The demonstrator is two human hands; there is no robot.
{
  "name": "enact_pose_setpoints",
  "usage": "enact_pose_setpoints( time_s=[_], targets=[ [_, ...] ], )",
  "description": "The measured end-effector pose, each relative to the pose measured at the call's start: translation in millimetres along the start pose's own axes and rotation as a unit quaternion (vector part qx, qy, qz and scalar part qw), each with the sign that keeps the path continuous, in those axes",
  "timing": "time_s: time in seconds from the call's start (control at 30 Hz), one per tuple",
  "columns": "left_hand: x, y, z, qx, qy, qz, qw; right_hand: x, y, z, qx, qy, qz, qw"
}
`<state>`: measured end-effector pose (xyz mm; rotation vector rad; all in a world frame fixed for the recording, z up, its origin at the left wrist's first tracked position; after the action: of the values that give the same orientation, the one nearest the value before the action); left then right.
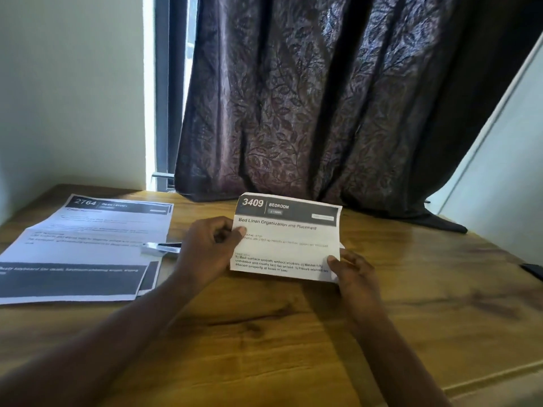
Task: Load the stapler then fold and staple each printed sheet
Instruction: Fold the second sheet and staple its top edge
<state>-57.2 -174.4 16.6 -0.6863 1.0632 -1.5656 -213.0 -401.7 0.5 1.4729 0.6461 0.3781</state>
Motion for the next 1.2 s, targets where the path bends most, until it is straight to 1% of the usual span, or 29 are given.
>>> enact_pose_setpoints(
  time_s=[0.07,0.1,0.17,0.23,0.4,0.53,0.63,0.7,0.77,0.83,0.9,0.97,1.0,1.03,1.07,1.1,1.13,1.17,1.2],
  targets=[
    [8.8,6.1,3.7,-0.017,0.004,-0.03,0.999,-3.5,-4.2,12.3,0.029,-0.007,0.047,0.998],
    [11.9,8.7,4.6,-0.02,0.01,-0.038,0.999,-3.4,-2.6,15.7,0.047,0.002,0.079,0.996],
    [15.1,12.9,5.0,-0.022,0.023,-0.05,0.998,-2.2,2.5,22.6,0.075,0.047,0.109,0.99],
    [14.8,15.3,6.5,-0.018,0.038,-0.052,0.998,-0.4,5.4,28.9,0.09,0.076,0.107,0.987],
    [11.0,12.3,10.6,0.02,0.056,-0.028,0.998,-5.6,16.1,46.0,0.108,0.073,0.101,0.986],
    [10.2,18.6,12.6,-0.015,0.084,-0.068,0.994,-10.8,14.7,44.2,0.146,0.111,0.099,0.978],
    [9.7,21.6,13.6,-0.029,0.1,-0.087,0.991,-13.2,17.8,37.2,0.143,0.156,0.086,0.974],
    [8.7,22.2,12.9,-0.031,0.103,-0.105,0.989,-14.7,22.4,34.1,0.141,0.172,0.091,0.971],
    [7.5,21.4,11.7,-0.022,0.101,-0.125,0.987,-15.7,27.5,33.3,0.138,0.177,0.094,0.97],
    [6.5,17.7,10.6,0.005,0.091,-0.125,0.988,-15.2,34.0,33.5,0.125,0.178,0.095,0.971],
    [4.2,16.1,10.7,0.055,0.069,-0.068,0.994,-14.4,40.2,38.8,0.1,0.17,0.09,0.976],
    [1.9,15.3,11.2,0.119,0.063,0.014,0.991,-15.8,49.2,53.0,0.075,0.155,0.083,0.982],
    [1.2,16.0,11.6,0.14,0.076,0.073,0.984,-16.1,54.9,62.0,0.064,0.147,0.071,0.984],
    [2.5,18.1,10.8,0.15,0.104,0.16,0.97,-16.4,60.6,71.5,0.051,0.139,0.057,0.987],
    [5.6,22.4,9.2,0.147,0.144,0.269,0.941,-16.7,66.1,81.3,0.038,0.129,0.042,0.99],
    [8.9,27.2,7.2,0.134,0.185,0.369,0.901,-17.2,71.7,90.2,0.025,0.115,0.025,0.993],
    [11.7,31.2,5.2,0.113,0.224,0.439,0.863,-17.1,77.1,97.7,0.012,0.098,0.007,0.995],
    [13.5,34.1,3.7,0.09,0.252,0.477,0.837,-17.1,81.4,105.0,0.001,0.083,-0.009,0.996],
    [14.5,35.4,3.0,0.069,0.267,0.494,0.825,-16.5,84.6,112.5,-0.009,0.072,-0.024,0.997]
  ],
)
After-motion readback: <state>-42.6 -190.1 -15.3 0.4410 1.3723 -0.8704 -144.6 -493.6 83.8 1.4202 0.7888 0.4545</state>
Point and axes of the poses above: each hand's wrist, its own z-axis towards the middle knuckle, its own x-axis out of the palm, y = z × x, the point moved 4 cm from there along z, towards the middle knuckle, and after that the axes turned 8 degrees about -z, right-handed, at the moved point
